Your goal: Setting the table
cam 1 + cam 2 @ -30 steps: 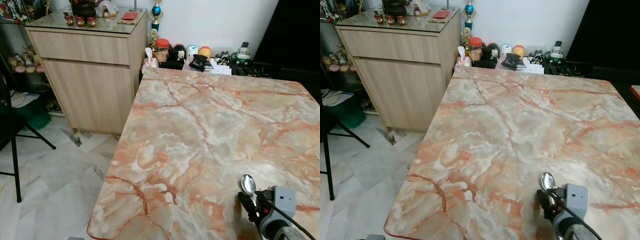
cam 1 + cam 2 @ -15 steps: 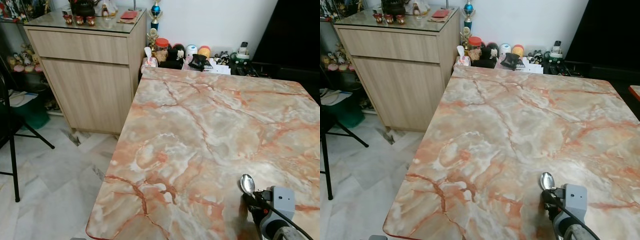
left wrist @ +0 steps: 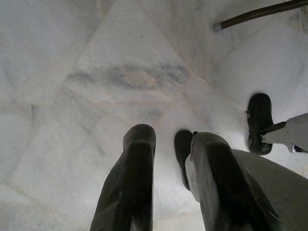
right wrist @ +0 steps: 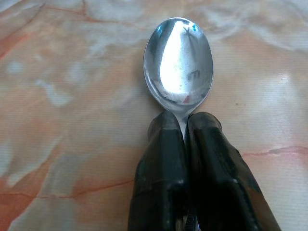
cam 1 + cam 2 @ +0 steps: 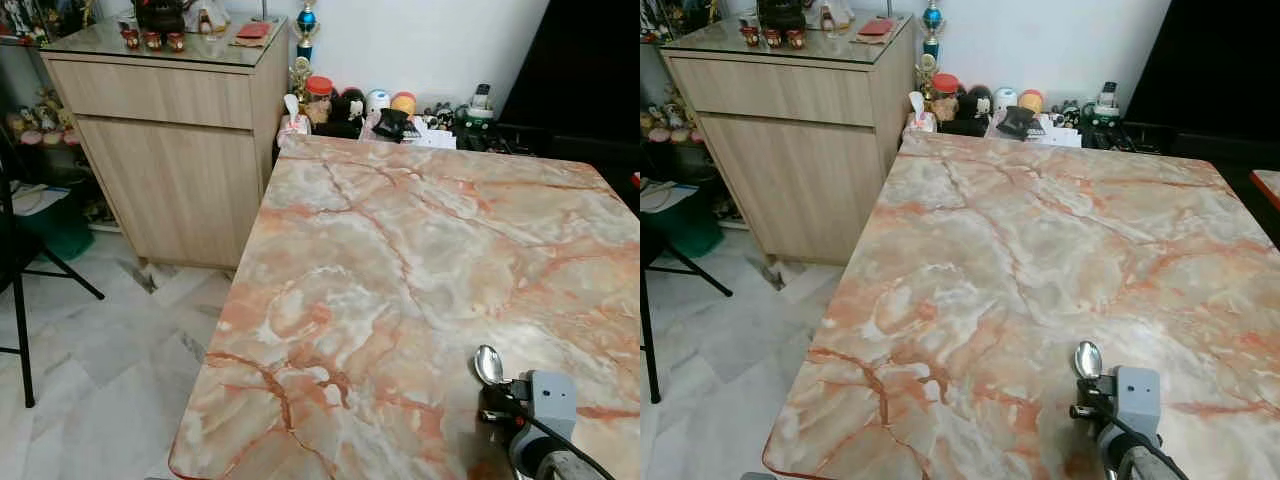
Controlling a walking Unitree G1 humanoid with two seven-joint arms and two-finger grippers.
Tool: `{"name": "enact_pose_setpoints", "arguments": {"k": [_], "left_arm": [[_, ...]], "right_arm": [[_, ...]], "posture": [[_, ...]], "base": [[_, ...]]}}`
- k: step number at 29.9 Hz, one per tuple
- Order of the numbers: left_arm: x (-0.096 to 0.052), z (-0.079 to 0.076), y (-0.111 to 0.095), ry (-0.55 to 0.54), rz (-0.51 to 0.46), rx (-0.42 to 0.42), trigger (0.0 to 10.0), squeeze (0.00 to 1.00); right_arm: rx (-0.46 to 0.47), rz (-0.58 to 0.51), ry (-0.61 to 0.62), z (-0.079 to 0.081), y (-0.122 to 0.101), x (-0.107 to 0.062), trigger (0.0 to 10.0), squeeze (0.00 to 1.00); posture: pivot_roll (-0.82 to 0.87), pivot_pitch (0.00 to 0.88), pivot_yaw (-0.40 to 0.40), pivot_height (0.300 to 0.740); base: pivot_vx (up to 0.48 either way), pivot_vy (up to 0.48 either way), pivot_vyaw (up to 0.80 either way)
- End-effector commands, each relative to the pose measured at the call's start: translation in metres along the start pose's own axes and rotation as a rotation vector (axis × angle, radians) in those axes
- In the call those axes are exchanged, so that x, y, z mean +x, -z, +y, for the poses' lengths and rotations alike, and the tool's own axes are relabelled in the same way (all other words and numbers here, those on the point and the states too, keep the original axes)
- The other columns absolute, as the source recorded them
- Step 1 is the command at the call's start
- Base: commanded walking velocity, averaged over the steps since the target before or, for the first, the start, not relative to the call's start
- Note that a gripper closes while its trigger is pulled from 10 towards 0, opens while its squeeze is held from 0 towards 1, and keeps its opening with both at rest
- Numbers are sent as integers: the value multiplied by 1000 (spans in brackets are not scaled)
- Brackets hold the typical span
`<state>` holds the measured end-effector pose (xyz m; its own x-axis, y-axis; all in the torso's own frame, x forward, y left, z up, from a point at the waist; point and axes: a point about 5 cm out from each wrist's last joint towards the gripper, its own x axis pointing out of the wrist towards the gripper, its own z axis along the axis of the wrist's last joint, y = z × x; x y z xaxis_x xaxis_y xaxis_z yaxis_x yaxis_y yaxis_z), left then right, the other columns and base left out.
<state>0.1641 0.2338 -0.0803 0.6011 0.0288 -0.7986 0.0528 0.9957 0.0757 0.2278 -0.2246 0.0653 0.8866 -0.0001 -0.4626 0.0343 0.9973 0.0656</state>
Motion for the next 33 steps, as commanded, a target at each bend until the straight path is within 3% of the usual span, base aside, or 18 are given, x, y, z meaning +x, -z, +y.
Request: {"name": "enact_pose_setpoints", "arguments": {"k": [1, 15, 16, 17, 18, 21, 26, 29, 33], "left_arm": [[-2, 0, 8, 5, 41, 0, 10000, 0], [-1, -4, 10, 12, 54, 4, 10000, 0], [-1, -4, 10, 12, 55, 4, 10000, 0], [-1, -4, 10, 12, 56, 3, 10000, 0], [-1, -4, 11, 12, 56, 3, 10000, 0], [-1, -4, 11, 11, 59, 1, 10000, 0], [-1, -4, 11, 7, 58, -7, 10000, 0], [-1, -4, 10, 5, 58, -8, 10000, 0], [1, -6, 4, 4, 49, -10, 10000, 0]], "right_arm": [[3, 72, -42, 9, 15, 2, 0, 0], [-51, 44, -24, 12, 11, 6, 0, 0], [-57, 34, -17, 11, 9, 7, 3373, 0], [-65, 23, -5, 11, 7, 7, 9137, 0], [-74, 13, 6, 10, 5, 7, 10000, 0], [-116, -34, 42, 7, -3, 8, 10000, 0], [-115, -266, 165, 0, -39, 7, 10000, 0], [-162, -304, 175, 1, -50, 8, 10000, 0], [-156, -450, 138, 8, -92, 12, 10000, 0]], "posture": [[45, 70, -44, 740], [46, 89, -49, 740], [46, 91, -49, 740], [46, 91, -49, 740], [47, 94, -49, 740], [45, 95, -49, 740], [43, 96, -50, 740], [41, 87, -48, 740], [26, 67, -47, 740]], "base": [[0, 0, 0], [0, 0, 0], [0, 0, 0], [0, 0, 0], [0, 0, 0], [0, 0, 0], [0, 0, 0], [0, 0, 0], [0, 0, 0]]}}
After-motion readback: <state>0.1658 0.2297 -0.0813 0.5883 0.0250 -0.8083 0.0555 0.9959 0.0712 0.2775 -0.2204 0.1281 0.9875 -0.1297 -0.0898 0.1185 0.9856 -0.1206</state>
